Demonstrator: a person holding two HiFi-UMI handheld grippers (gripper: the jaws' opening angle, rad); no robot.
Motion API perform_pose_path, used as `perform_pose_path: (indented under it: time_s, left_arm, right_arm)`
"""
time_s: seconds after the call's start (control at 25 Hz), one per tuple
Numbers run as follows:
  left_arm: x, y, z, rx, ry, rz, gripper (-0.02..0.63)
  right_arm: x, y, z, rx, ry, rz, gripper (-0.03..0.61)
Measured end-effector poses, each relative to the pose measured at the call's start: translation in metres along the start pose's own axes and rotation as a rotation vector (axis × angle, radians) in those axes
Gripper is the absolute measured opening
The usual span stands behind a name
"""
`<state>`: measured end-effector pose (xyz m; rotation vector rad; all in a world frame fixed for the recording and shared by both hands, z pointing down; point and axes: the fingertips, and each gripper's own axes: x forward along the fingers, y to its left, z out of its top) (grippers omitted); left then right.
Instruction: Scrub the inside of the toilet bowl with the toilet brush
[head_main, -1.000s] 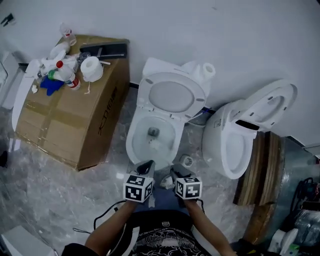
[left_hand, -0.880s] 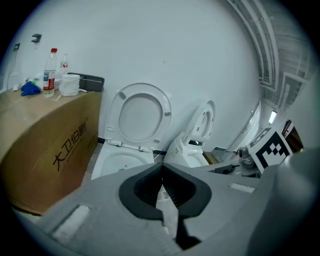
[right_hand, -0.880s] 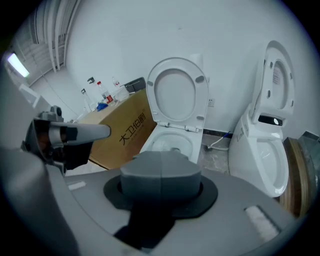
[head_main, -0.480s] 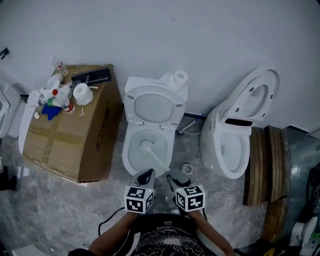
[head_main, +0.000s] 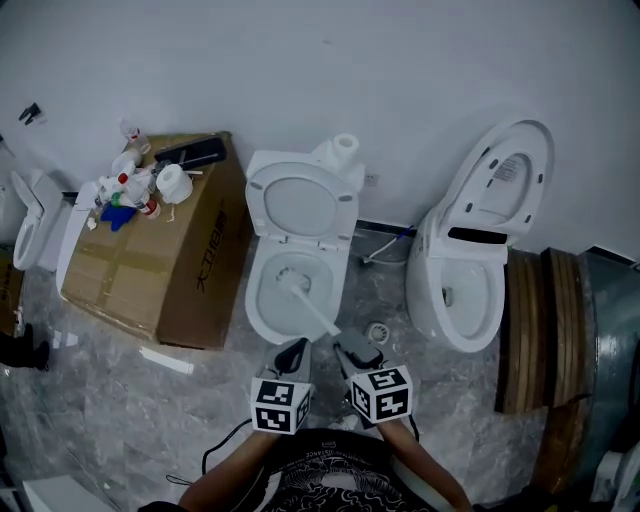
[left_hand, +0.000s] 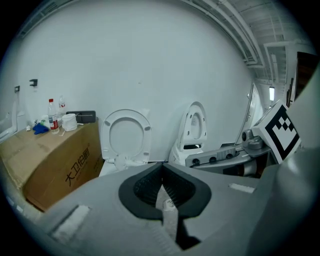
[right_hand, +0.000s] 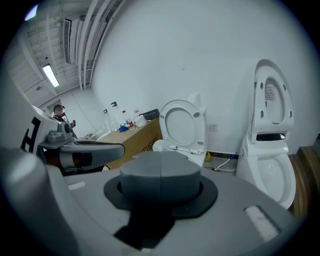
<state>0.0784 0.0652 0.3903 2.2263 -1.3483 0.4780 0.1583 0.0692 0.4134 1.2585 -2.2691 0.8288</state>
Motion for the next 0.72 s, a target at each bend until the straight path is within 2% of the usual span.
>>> perform_pose_path:
  time_s: [0.2,0.72]
  left_arm:
    - [-0.005,-0.019,-0.003,0.023,-0.001,-0.001,-0.008]
    - [-0.006,-0.027,-0.001,0.038,0.008,-0.016,-0.008]
  right_arm:
    - [-0.013,-0.006,-0.004,-0.006,-0.011,0.008,0.149]
    - [-0.022,-0.001,0.002,-0.005,-0.041,0.013,0.149]
